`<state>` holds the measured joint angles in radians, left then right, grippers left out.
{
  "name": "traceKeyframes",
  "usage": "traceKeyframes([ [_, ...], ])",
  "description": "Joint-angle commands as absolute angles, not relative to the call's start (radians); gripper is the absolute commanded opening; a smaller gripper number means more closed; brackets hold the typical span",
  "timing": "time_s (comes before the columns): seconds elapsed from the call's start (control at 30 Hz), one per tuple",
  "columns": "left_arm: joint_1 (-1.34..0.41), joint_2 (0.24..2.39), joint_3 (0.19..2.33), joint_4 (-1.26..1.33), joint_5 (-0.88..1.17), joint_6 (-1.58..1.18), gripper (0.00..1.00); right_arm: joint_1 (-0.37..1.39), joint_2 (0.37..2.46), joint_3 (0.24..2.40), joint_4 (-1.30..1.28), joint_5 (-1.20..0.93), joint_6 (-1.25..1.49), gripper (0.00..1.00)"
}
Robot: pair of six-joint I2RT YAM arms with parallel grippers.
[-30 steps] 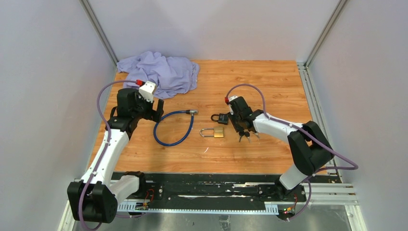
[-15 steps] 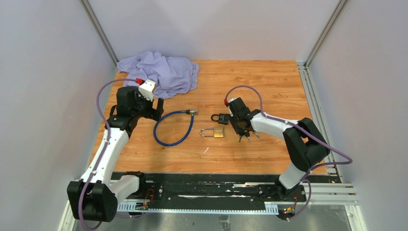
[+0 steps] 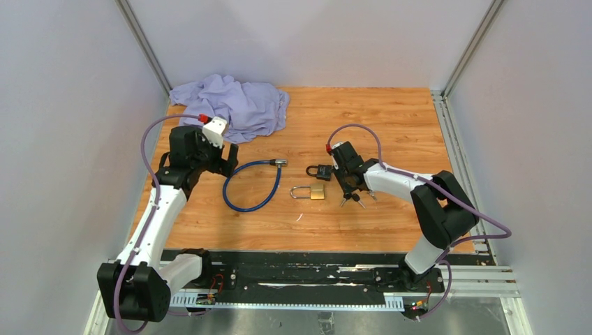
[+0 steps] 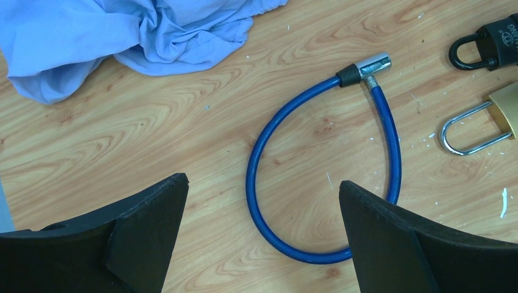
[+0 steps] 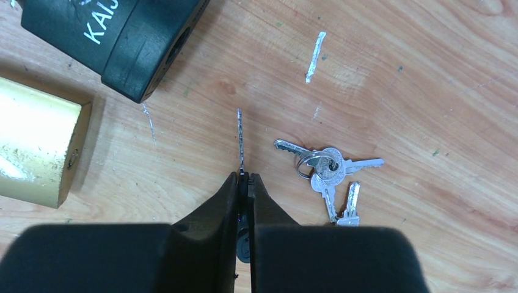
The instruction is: Unlock with the key
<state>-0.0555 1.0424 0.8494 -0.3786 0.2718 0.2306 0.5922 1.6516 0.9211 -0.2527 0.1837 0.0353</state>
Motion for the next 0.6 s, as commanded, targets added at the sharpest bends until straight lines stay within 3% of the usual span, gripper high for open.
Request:
traceKeyframes([
  [0.0,-0.052,1.022,0.885,-0.405,0.304,0.259,0.98,0.579,1.655,0.916,-0.276,0.152,0.057,0.01],
  [0.23,-0.052,1.011,0.89,-0.436,0.363,0.282,0.98,0.579,1.571,0.919,-0.28,0.064,0.075,0.01],
  [0.57,-0.054,1.001,0.926,-0.604,0.649,0.498,0.98,0.602,1.381,0.917,-0.25,-0.354,0.073,0.01],
])
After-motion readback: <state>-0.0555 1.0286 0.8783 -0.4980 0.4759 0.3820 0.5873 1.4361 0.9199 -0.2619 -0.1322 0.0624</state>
